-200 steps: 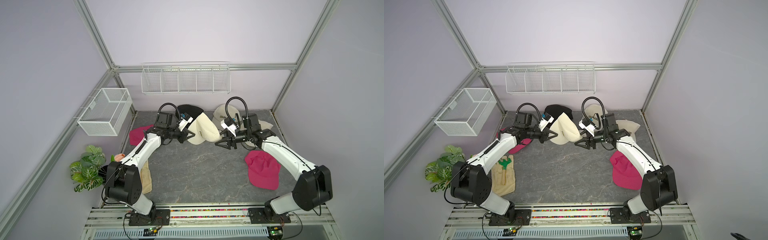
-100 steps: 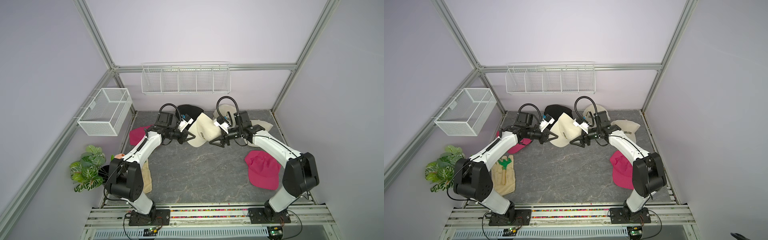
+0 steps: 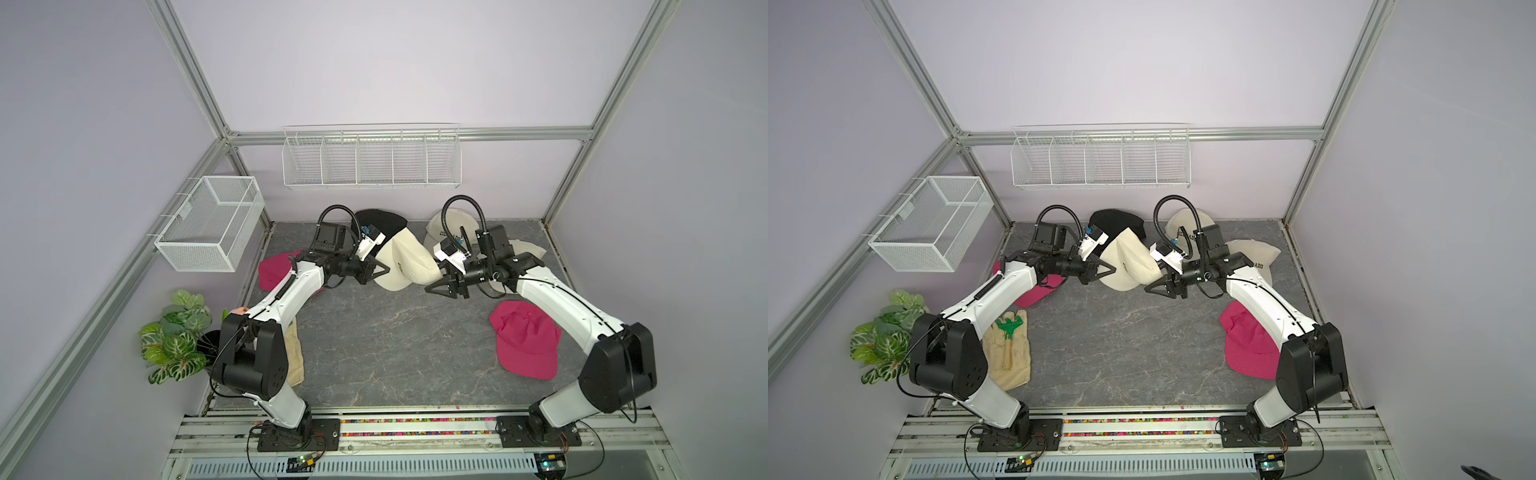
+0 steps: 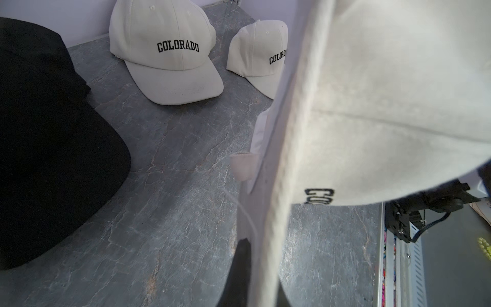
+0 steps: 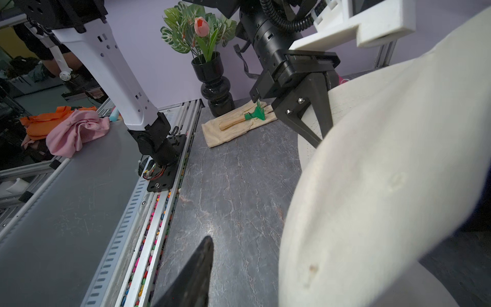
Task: Stack the baseball caps by color
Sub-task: Place the baseball cap at the center of the board.
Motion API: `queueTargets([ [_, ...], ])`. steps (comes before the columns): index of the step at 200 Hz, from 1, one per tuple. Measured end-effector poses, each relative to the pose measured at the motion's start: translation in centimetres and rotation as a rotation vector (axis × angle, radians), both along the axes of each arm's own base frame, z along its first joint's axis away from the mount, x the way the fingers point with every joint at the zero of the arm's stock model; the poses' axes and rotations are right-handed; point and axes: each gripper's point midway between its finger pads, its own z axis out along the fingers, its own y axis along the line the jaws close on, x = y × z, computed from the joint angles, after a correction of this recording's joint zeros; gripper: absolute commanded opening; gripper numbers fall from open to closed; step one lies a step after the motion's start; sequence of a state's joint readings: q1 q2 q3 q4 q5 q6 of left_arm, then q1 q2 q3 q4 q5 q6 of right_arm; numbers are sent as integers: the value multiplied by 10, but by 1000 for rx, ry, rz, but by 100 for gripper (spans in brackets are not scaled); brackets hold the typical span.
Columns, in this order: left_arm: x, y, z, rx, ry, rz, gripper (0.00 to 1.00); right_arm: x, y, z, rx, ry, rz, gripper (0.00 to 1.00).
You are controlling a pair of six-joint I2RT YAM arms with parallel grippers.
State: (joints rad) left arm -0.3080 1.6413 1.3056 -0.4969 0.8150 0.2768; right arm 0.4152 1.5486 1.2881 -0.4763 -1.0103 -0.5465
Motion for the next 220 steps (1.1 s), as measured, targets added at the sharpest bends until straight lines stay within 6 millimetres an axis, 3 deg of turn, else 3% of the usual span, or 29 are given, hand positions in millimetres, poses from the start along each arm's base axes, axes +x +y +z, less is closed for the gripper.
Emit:
queueTargets([
  [19, 0, 0, 0, -1, 0, -1, 0, 3, -1, -2, -14, -6, -16, 15],
  [40, 1, 0, -1, 5, 4, 10, 0, 9, -2, -7, -42, -23, -45, 7],
  [125, 15, -4, -10, 47, 17, 130, 0, 17, -8, -5, -106, -89, -73, 7],
  [142, 14, -8, -7, 11, 34, 120, 13, 16, -8, -5, -113, -83, -74, 7],
  [165, 20, -2, -11, -24, 46, 187, 40, 18, -5, 1, -140, -41, -56, 7],
  [180, 27, 15, -17, -21, 37, 288, 55, 20, 0, 1, -159, -21, -36, 7],
  [193, 33, 34, -19, -2, 8, 406, 61, 17, 2, -5, -188, 23, -15, 7],
  [220, 47, 77, -6, 13, -72, 657, 81, 11, 0, -25, -267, 120, 14, 8],
])
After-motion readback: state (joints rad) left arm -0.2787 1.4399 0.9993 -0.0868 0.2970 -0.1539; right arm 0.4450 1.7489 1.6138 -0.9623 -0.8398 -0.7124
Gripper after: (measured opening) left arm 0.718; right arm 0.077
